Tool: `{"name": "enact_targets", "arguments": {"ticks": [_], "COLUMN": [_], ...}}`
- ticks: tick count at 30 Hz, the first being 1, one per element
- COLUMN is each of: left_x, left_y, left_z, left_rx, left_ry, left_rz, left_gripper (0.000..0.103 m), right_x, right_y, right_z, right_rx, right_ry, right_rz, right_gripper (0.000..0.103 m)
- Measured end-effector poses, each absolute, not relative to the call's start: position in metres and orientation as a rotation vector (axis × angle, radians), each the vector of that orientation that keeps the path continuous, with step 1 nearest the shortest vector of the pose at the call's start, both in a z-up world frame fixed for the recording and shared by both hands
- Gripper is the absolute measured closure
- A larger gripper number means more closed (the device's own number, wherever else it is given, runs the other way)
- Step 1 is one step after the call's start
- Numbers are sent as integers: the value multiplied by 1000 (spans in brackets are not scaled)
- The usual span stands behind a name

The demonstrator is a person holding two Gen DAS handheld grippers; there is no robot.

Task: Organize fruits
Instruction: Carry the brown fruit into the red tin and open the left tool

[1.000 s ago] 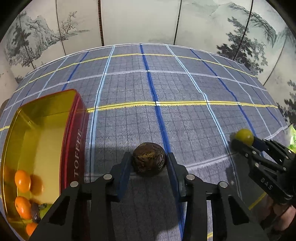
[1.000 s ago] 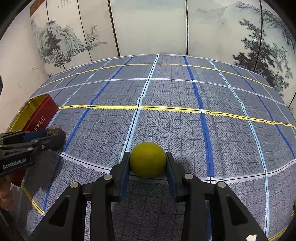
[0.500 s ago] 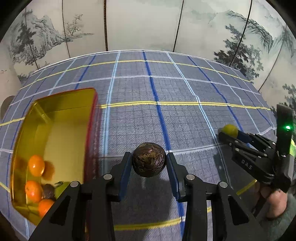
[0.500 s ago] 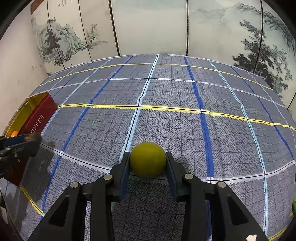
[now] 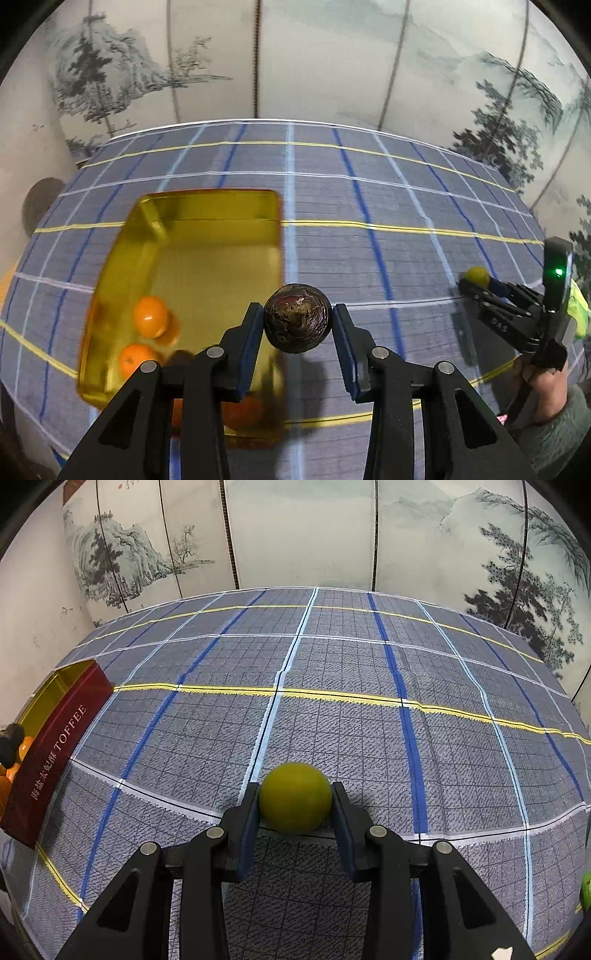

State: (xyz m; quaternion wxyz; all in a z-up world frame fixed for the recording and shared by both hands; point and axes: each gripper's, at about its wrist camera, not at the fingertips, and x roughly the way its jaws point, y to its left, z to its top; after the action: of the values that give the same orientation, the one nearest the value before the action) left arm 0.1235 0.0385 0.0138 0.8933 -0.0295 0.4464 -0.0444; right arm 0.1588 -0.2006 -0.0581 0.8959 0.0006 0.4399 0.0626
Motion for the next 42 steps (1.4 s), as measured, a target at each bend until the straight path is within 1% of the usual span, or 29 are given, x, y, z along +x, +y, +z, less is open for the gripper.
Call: {"name": "enact_targets", "arguments": {"ticks": [10,15,32,42], "left_x": [119,119,115,108], "left_y": [105,126,163,152], "left_z": [8,2,-13,-16], "left_rx": [-126,-158,-223,-165], "left_ry": [945,962,1001,993], "left_rz": [49,81,109,71], "left_gripper": [64,64,64,64], "right_x": [159,160,160,160], "right_y": [-199,-198,-195,-195], "right_z": [-58,-58,-58,-59], "right_rx": [-9,-14,-27,-31], "right_ry": [913,914,915,915], "right_rz": [125,123,117,115], "right_gripper": [68,68,67,67]}}
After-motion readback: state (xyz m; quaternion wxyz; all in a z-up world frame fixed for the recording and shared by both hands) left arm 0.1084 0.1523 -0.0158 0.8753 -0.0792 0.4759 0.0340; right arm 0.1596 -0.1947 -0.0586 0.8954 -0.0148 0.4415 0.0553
